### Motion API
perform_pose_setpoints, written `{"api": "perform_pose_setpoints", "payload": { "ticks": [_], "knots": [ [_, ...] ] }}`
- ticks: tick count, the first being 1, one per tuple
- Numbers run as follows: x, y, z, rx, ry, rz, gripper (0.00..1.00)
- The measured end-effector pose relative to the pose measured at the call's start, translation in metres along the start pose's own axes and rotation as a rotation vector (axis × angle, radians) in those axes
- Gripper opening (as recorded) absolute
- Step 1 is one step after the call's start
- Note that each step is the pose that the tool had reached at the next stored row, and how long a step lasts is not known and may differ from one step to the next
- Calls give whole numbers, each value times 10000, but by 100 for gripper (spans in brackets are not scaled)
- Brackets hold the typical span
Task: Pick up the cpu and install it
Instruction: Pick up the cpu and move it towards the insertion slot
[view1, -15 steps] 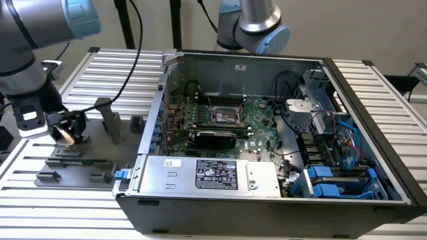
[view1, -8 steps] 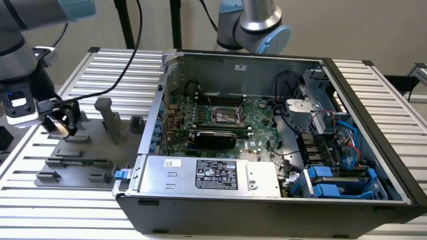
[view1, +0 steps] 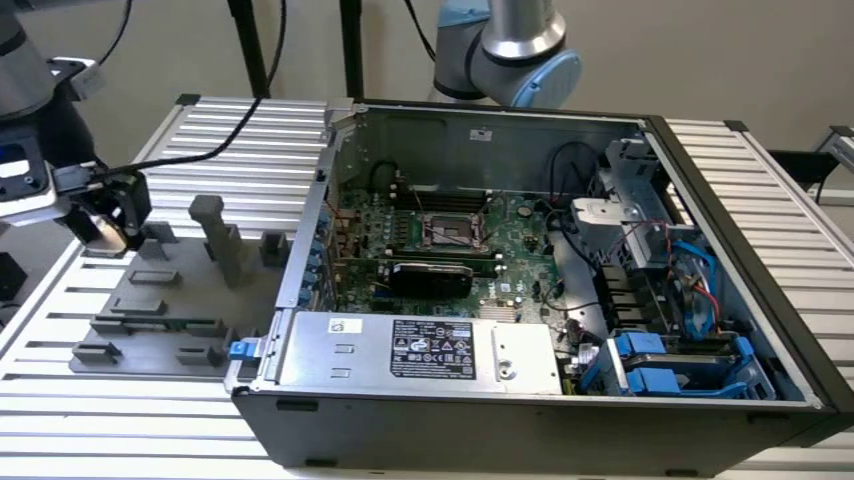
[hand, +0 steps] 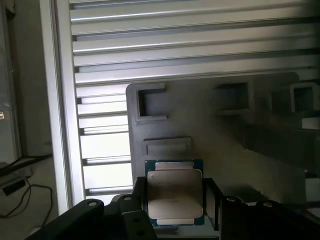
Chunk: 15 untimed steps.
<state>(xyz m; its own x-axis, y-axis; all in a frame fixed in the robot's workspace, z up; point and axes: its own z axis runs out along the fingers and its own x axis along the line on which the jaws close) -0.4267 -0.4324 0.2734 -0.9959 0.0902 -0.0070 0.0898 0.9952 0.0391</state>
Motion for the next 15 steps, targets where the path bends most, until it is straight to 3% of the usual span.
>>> {"api": "perform_pose_setpoints", "payload": {
  "ticks": [8,15],
  "knots": [
    [-97,23,-361,0,4,-47,55],
    [-301,53,-679,-49,33,-146,55]
  ]
}}
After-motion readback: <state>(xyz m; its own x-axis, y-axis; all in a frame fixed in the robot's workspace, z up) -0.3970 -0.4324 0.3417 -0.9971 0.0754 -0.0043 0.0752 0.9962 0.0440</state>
